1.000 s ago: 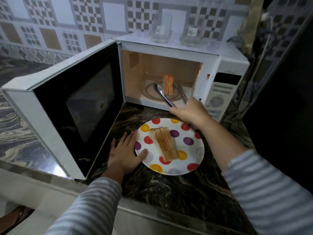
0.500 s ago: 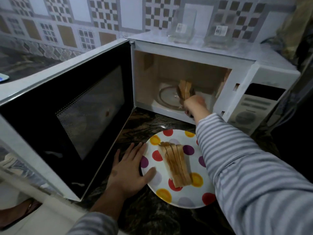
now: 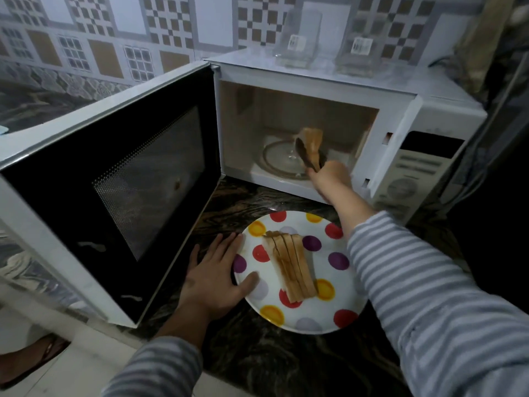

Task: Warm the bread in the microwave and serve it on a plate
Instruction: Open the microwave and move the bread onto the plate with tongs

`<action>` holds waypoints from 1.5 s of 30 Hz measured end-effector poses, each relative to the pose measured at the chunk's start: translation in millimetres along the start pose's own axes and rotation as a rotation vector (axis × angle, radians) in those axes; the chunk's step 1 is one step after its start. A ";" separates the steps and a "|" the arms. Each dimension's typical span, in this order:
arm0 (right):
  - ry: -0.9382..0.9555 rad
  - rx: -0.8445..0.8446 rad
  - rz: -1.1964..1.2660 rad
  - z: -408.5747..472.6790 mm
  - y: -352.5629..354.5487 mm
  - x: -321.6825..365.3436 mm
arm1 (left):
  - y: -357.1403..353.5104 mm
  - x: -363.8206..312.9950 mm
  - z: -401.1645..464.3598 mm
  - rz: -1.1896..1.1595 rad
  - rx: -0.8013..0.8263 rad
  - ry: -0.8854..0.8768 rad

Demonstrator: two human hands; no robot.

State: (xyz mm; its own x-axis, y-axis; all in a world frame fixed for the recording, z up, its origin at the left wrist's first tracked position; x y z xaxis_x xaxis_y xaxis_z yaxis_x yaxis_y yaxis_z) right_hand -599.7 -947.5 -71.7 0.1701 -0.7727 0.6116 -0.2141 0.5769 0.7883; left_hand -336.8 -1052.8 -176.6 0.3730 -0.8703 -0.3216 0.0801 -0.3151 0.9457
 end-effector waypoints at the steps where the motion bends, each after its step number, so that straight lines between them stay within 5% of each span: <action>1: 0.023 0.000 -0.017 -10.8 3.5 -3.9 | 0.3 -0.1 0.3 0.009 0.009 0.001; 10: 0.192 0.012 0.046 -137.9 34.8 -74.4 | 0.2 -2.3 1.0 0.075 0.059 0.017; 21: 0.132 0.128 -0.080 -214.2 6.8 -141.0 | -2.6 -2.0 2.6 0.117 0.058 0.030; 36: 0.026 0.136 -0.206 -242.2 59.2 -132.1 | -0.5 -2.7 -2.4 0.025 0.008 0.008; 45: 0.261 0.188 -0.358 -246.9 107.3 -53.8 | 51.7 -38.9 -23.6 -0.057 -0.274 -0.302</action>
State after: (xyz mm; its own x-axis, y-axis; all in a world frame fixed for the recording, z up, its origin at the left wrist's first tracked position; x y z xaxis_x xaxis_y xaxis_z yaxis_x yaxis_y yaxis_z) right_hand -394.3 -778.6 -3.4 0.4951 -0.8082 0.3189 -0.2637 0.2099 0.9415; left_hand -325.3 -1026.3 -114.0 0.0762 -0.9393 -0.3346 0.3513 -0.2887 0.8906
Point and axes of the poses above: each hand's wrist, its own z-axis towards the middle knuckle, its own y-axis out of the back of the hand, x = y × z, the point moved 2 cm from there along z, towards the middle knuckle, and after that the axes turned 8 degrees about x, right-handed, at the moved point
